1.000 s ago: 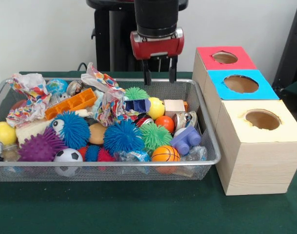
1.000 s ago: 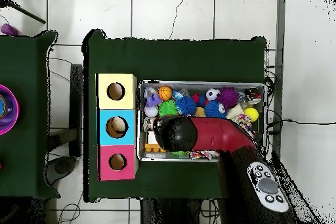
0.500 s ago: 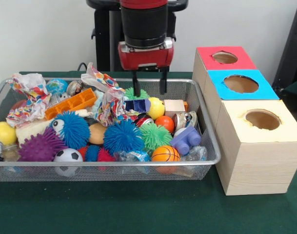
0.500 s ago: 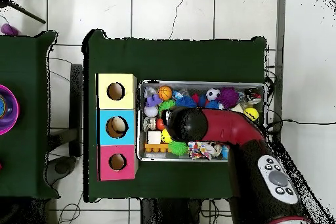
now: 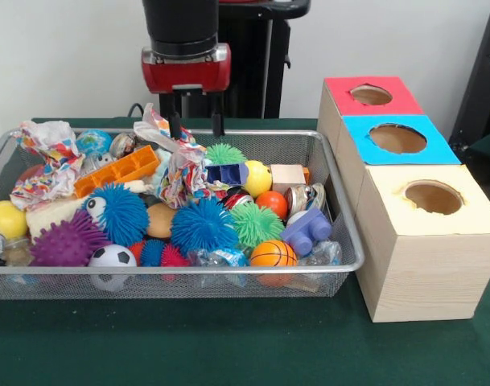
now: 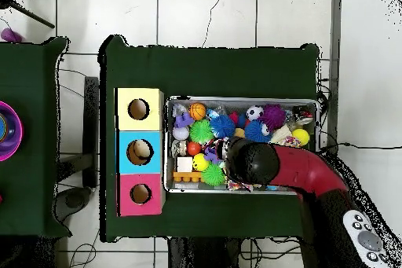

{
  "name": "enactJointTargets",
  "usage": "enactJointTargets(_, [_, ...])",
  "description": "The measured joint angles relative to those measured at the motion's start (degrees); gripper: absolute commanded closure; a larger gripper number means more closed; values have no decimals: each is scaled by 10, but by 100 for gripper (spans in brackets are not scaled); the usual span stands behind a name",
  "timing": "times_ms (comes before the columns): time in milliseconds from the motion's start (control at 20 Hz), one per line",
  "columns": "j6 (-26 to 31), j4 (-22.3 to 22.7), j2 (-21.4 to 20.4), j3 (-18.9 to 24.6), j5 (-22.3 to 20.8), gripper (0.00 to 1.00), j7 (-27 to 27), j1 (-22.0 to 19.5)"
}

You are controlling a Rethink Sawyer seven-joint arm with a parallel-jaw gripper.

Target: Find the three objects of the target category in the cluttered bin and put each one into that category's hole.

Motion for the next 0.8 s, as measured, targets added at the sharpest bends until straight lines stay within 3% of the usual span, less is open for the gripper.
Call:
enactJointTargets(350, [-34,40,-1,-7,-15,0,0,-6])
enactJointTargets(800, [-134,125,-7,-20,-40,0,0,-1])
